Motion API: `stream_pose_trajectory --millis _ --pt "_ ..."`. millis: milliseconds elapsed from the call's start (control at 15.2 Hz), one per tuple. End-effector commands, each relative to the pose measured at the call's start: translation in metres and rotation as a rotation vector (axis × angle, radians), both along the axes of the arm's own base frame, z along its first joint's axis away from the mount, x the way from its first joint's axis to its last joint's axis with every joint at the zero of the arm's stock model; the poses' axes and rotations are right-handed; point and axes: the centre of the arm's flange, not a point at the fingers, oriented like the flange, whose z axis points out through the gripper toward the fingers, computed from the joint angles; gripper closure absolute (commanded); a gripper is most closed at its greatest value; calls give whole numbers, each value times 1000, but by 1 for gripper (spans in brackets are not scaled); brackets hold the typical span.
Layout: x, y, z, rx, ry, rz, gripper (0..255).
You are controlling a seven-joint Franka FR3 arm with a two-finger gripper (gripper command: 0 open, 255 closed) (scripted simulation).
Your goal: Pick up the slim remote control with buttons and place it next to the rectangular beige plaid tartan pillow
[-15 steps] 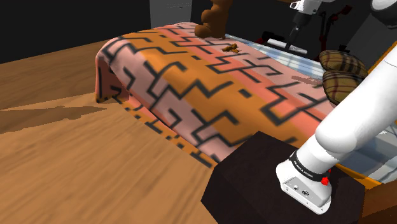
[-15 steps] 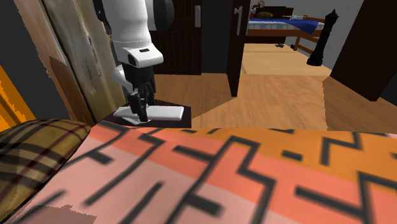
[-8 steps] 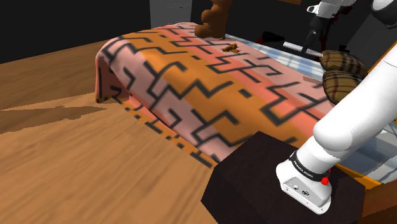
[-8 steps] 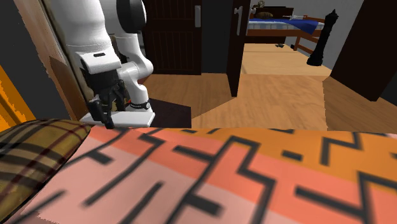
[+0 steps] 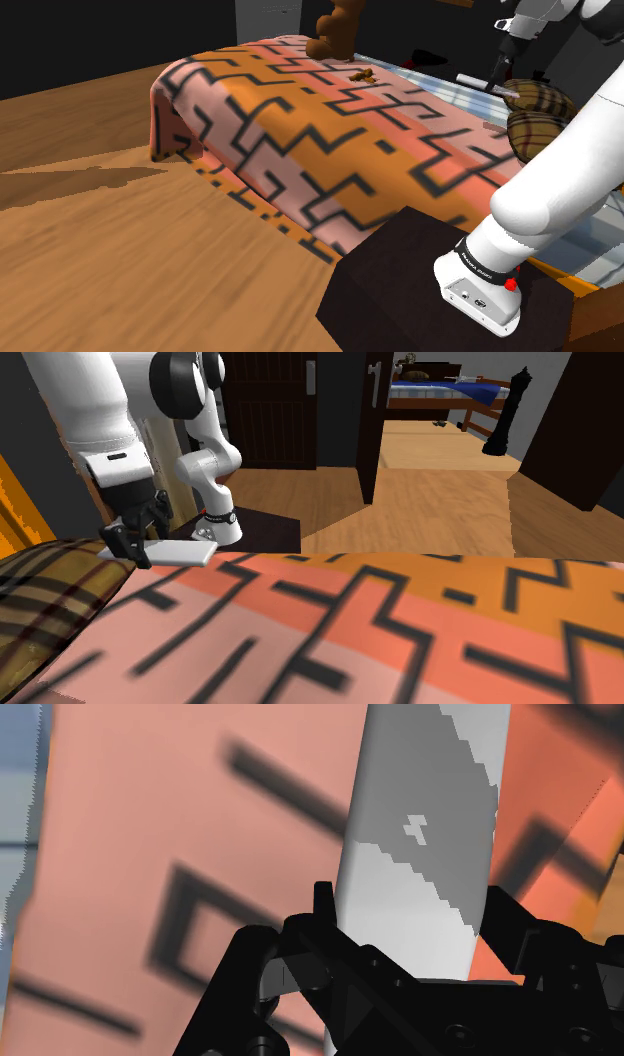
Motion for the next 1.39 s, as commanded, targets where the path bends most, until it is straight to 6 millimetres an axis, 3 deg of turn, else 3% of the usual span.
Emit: stream_pose_trajectory --millis 0,1320 --pt "-1 0 -9 -1 -1 0 255" --pt "-1 0 -115 -1 -1 0 255"
